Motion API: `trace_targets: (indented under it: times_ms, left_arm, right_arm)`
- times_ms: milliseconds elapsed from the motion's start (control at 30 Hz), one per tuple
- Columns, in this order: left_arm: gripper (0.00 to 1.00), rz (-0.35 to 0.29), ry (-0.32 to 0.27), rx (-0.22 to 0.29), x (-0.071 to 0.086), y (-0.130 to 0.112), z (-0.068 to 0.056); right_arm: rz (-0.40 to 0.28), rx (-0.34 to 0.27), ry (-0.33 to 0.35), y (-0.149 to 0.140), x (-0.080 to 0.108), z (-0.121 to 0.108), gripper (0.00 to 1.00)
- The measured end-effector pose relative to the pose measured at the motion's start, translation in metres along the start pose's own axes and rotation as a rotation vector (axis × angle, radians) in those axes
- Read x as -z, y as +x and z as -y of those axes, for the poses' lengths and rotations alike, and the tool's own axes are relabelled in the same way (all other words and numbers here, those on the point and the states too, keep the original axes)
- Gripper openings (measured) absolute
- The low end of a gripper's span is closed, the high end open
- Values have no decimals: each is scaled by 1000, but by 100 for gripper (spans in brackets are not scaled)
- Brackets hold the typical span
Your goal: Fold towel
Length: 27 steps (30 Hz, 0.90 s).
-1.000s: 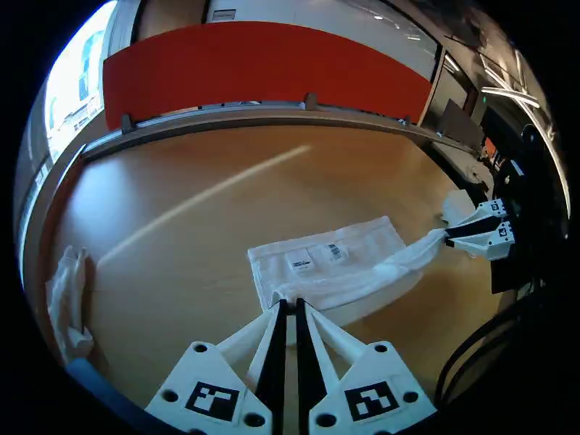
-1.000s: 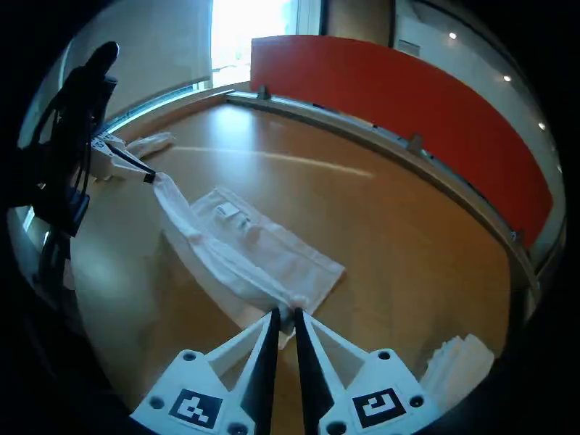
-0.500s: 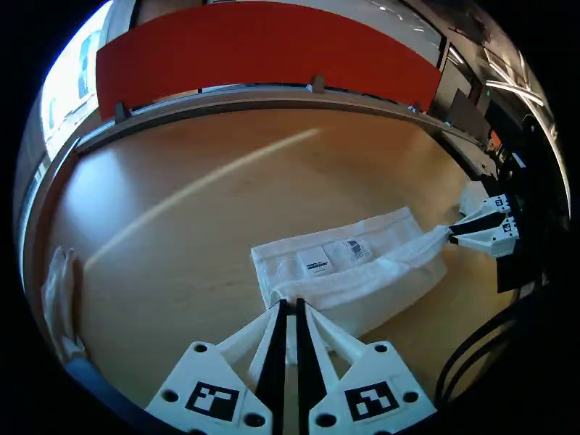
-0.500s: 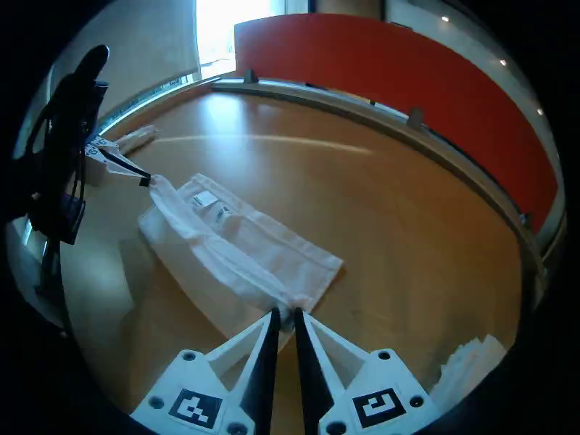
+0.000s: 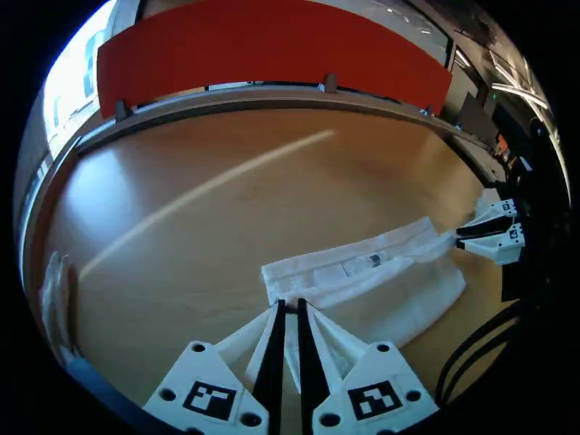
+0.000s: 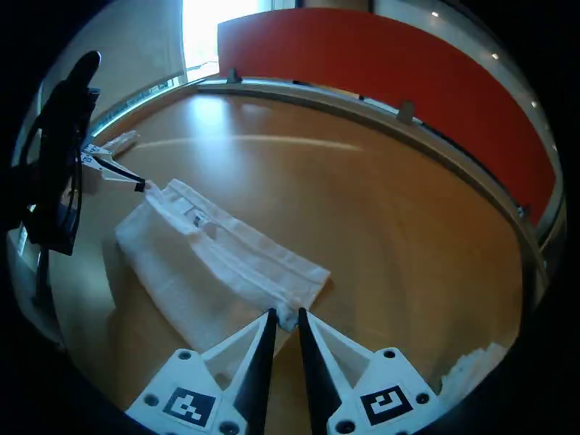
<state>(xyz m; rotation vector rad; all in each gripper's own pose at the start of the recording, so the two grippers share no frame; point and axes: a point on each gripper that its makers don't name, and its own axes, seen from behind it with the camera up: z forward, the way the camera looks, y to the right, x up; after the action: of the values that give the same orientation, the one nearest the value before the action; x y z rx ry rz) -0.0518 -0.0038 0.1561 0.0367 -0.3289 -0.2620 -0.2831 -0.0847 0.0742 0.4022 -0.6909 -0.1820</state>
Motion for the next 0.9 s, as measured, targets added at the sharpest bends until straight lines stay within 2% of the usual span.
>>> trace_targets:
  times_ms: [67,100,233,267,300,367,400,600,900]
  left_arm:
    - [20,-1,13,1,-2,1,3]
    - [28,-1,19,1,-3,2,5]
    - [59,0,47,-7,-2,1,13]
    - [68,-1,54,-10,-1,1,15]
    - [71,-1,58,-13,0,1,16]
    - [80,-3,67,-20,2,0,18]
    - [87,-5,68,-20,3,0,18]
    - [92,-12,60,3,10,-4,16]
    - [92,-15,64,12,24,-12,17]
  right_arm:
    - [1,-4,-4,1,-3,-1,30]
    - [1,-5,-7,1,-3,-2,32]
    - [-6,-2,-23,2,-3,-5,56]
    - [-10,0,-26,2,-2,-6,66]
    - [-11,1,-28,2,-1,-6,77]
    - [-14,3,-32,1,1,-7,86]
    - [-15,3,-34,1,1,-7,86]
    - [-19,2,-39,-2,6,-7,86]
    - [-24,2,-39,-8,15,1,86]
